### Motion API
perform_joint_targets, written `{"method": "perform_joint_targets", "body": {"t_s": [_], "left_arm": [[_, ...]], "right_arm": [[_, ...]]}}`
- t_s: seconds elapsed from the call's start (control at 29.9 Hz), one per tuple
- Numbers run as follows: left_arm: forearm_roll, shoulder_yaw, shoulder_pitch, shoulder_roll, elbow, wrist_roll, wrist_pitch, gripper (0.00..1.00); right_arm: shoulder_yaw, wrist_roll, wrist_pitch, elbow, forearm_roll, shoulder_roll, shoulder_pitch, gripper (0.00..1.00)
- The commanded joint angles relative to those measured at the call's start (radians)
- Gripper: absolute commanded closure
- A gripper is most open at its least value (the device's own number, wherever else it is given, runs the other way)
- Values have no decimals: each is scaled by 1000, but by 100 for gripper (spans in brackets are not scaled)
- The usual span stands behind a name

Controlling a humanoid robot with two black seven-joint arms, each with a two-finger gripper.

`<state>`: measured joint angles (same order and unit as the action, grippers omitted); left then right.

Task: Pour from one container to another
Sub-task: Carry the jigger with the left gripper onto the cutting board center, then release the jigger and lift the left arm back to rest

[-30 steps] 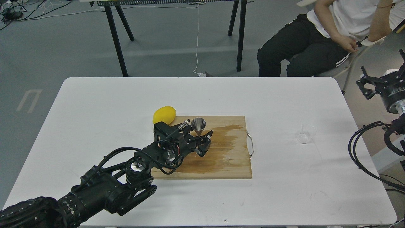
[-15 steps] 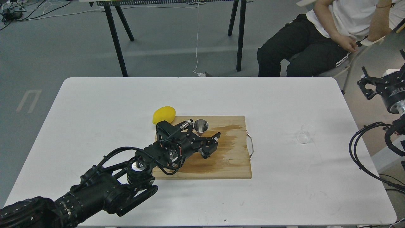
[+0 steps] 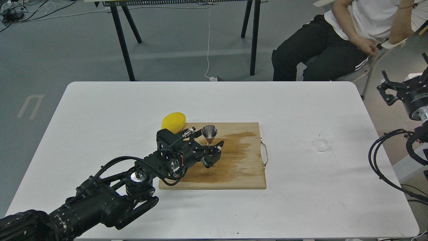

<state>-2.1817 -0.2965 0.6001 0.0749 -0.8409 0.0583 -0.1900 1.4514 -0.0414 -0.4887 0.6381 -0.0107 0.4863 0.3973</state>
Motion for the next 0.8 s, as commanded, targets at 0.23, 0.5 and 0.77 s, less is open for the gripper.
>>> {"method": "perform_joint_targets", "body": {"t_s": [0.23,0.5,0.77], "left_arm": [[0,-15,-78,95,-15,9,-32,19],[0,-99,-123,253,-234,11,-32,18],[0,-136,-212,453,-357,61,-64,18]], "right_arm": [[0,0,0,-1,0,0,0,0],[6,0,0,-3,0,2,-1,0],[7,0,0,-1,0,6,-2,0]]}}
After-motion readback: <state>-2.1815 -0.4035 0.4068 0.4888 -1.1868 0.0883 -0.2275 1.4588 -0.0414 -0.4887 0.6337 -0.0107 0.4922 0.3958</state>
